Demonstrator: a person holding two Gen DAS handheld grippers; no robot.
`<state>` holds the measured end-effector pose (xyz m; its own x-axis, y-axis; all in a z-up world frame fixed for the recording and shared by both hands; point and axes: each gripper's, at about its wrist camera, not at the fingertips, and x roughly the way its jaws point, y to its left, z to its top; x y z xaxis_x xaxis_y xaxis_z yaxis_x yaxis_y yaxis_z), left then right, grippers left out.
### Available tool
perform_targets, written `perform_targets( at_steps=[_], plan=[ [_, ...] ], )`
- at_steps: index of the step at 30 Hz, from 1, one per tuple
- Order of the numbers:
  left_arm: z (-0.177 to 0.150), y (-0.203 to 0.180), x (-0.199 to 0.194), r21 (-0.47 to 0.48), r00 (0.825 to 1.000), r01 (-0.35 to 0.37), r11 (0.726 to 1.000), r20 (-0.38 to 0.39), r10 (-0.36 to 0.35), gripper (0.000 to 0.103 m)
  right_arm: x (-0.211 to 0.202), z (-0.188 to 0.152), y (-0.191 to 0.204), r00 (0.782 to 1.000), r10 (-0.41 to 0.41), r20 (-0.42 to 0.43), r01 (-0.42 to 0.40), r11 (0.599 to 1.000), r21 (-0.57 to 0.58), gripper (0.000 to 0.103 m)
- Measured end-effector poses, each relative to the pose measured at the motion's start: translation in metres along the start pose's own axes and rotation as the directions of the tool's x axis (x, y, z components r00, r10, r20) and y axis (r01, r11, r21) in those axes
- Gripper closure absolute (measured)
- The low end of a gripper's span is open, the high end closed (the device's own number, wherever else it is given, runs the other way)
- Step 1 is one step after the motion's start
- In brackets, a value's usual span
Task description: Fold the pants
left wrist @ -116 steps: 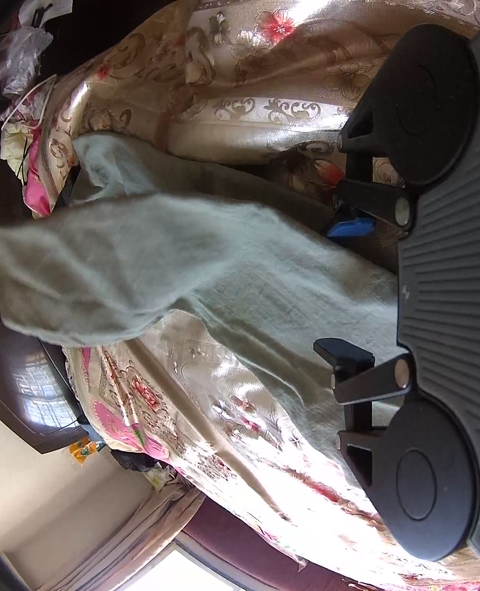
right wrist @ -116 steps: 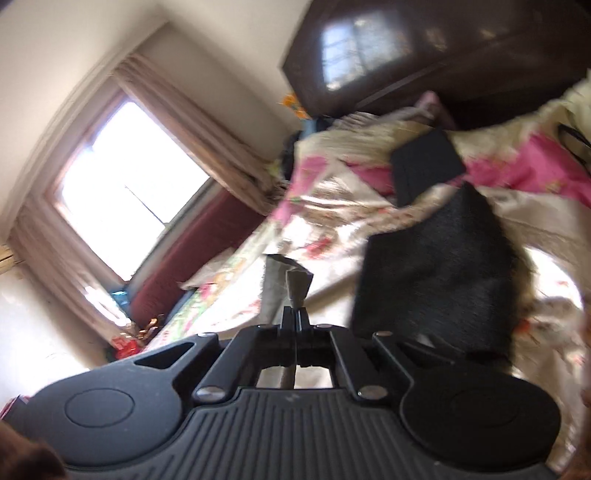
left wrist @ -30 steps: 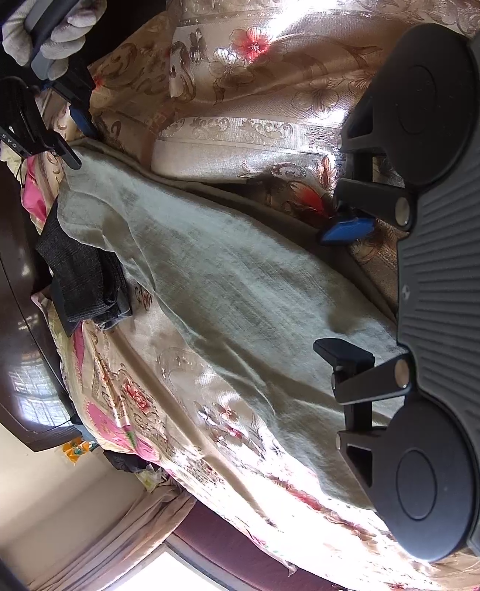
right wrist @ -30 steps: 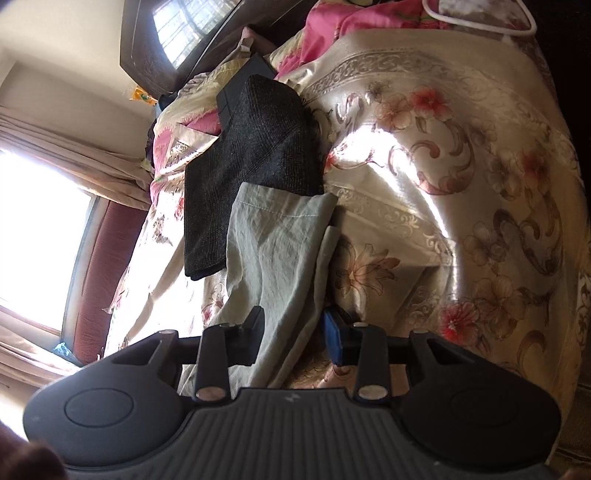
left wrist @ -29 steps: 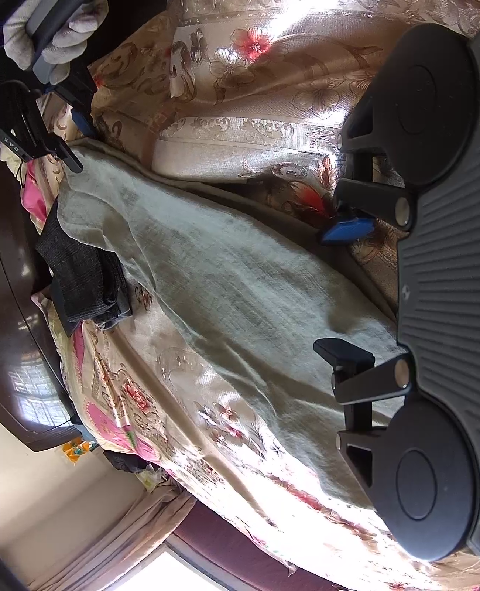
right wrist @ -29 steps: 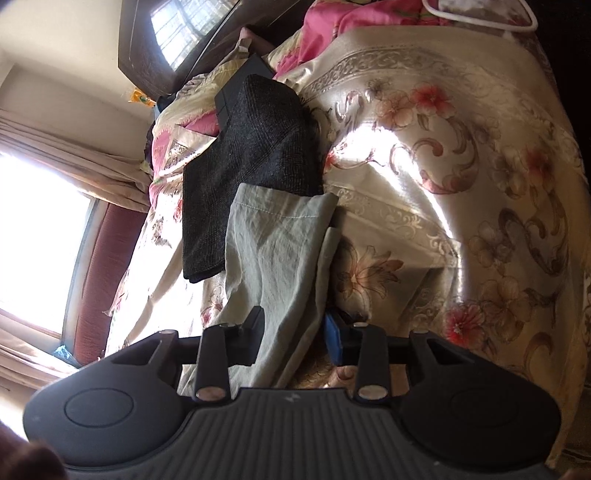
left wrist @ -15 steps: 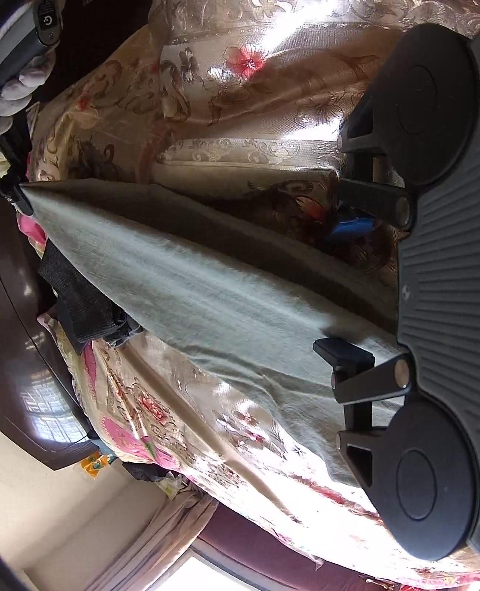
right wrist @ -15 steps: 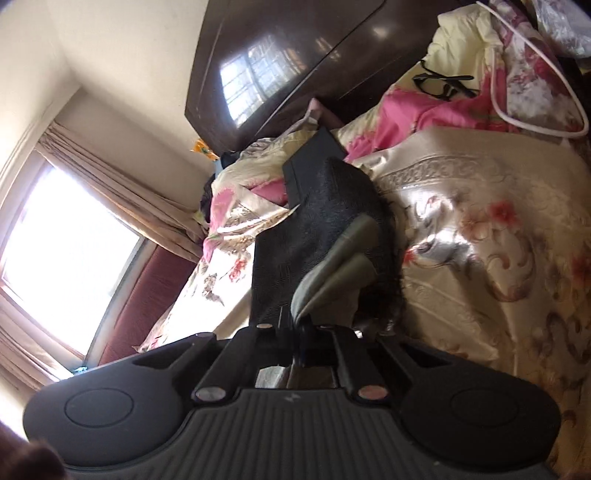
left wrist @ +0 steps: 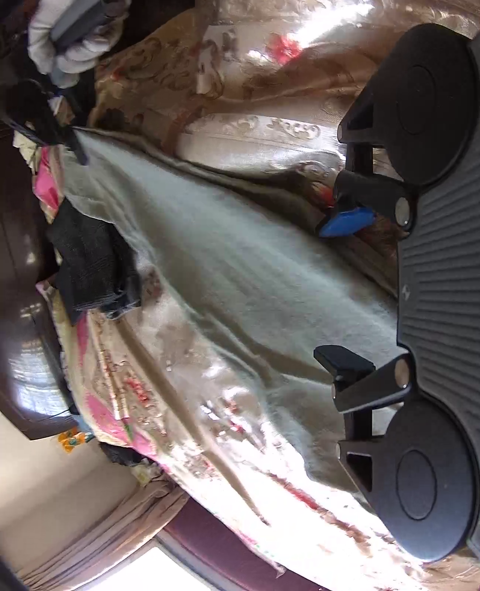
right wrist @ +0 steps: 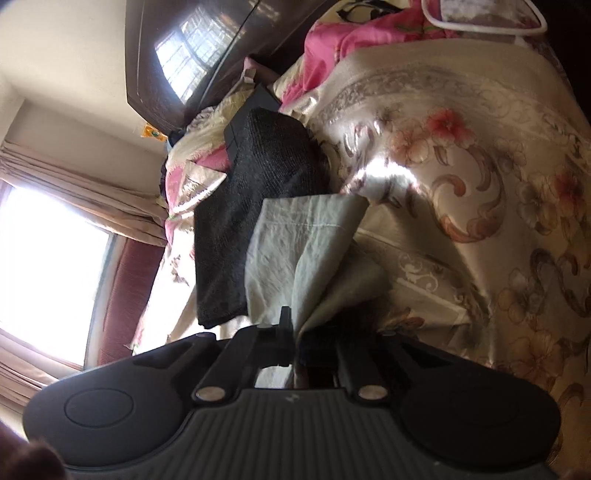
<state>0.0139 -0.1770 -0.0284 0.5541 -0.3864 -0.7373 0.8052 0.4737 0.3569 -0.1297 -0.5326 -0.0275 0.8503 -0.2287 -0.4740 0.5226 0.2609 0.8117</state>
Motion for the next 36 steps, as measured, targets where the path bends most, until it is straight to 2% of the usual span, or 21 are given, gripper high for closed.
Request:
perform_targets(
  at_steps=[3, 7, 8, 11, 13, 15, 19, 22, 23, 25, 27, 28, 32, 35, 36],
  plan=[
    [-0.009, 0.000, -0.004, -0.050, 1.000, 0.019, 0.999, -0.002, -0.019, 0.027, -0.014, 0.012, 0.008, 0.999, 0.023, 0.047, -0.022, 1.000, -0.013, 0.098],
    [-0.014, 0.009, -0.018, -0.075, 0.998, 0.057, 0.996, 0.012, -0.056, 0.026, -0.009, 0.016, 0.012, 0.997, -0.073, 0.017, 0.074, 0.995, -0.071, 0.098],
    [-0.015, 0.015, -0.022, -0.091, 0.998, 0.054, 0.994, 0.022, -0.052, 0.026, -0.009, 0.015, 0.012, 0.996, -0.088, 0.012, 0.089, 0.993, -0.082, 0.098],
    [-0.019, 0.034, -0.024, -0.139, 0.999, -0.024, 0.990, 0.036, 0.029, 0.026, -0.011, 0.011, 0.009, 0.995, -0.101, 0.005, 0.102, 0.992, -0.070, 0.098],
    [-0.028, 0.050, -0.020, -0.203, 0.999, -0.037, 0.978, 0.003, 0.039, 0.025, -0.014, 0.010, 0.010, 0.995, -0.101, 0.007, 0.101, 0.992, -0.078, 0.098],
    [-0.045, 0.057, -0.012, -0.236, 0.998, -0.042, 0.971, -0.062, 0.029, 0.023, -0.015, 0.011, 0.018, 0.996, -0.094, 0.010, 0.094, 0.991, -0.095, 0.098],
    [-0.061, 0.065, -0.030, -0.276, 0.998, -0.050, 0.960, -0.054, 0.037, 0.022, -0.019, 0.007, 0.048, 0.997, -0.069, 0.016, 0.071, 0.982, -0.173, 0.098],
    [-0.068, 0.078, -0.044, -0.276, 0.992, -0.129, 0.953, -0.026, 0.127, 0.021, -0.021, -0.002, 0.078, 0.999, -0.038, 0.001, 0.037, 0.968, -0.248, 0.098],
    [-0.076, 0.088, -0.044, -0.305, 0.989, -0.146, 0.941, -0.043, 0.140, 0.021, -0.021, -0.006, 0.092, 1.000, -0.024, -0.009, 0.020, 0.959, -0.283, 0.098],
    [-0.095, 0.103, -0.039, -0.389, 0.988, -0.144, 0.910, -0.104, 0.112, 0.019, -0.022, -0.017, 0.116, 0.999, 0.011, -0.030, -0.021, 0.939, -0.343, 0.098],
    [-0.116, 0.113, -0.046, -0.501, 0.994, -0.101, 0.860, -0.089, 0.065, 0.019, -0.020, -0.027, 0.137, 0.998, 0.035, -0.053, -0.053, 0.921, -0.386, 0.098],
    [-0.119, 0.115, -0.051, -0.518, 0.995, -0.092, 0.851, -0.078, 0.060, 0.019, -0.018, -0.032, 0.146, 0.997, 0.044, -0.064, -0.066, 0.915, -0.397, 0.098],
    [-0.117, 0.114, -0.068, -0.500, 0.987, -0.152, 0.853, -0.039, 0.153, 0.019, -0.007, -0.053, 0.175, 0.992, 0.063, -0.114, -0.108, 0.888, -0.448, 0.098],
    [-0.108, 0.115, -0.063, -0.501, 0.984, -0.157, 0.851, -0.004, 0.180, 0.019, 0.001, -0.077, 0.201, 0.981, 0.085, -0.177, -0.164, 0.852, -0.497, 0.098],
    [-0.105, 0.114, -0.059, -0.500, 0.985, -0.147, 0.853, 0.002, 0.171, 0.019, 0.005, -0.092, 0.214, 0.974, 0.093, -0.208, -0.192, 0.827, -0.528, 0.098]
  ],
)
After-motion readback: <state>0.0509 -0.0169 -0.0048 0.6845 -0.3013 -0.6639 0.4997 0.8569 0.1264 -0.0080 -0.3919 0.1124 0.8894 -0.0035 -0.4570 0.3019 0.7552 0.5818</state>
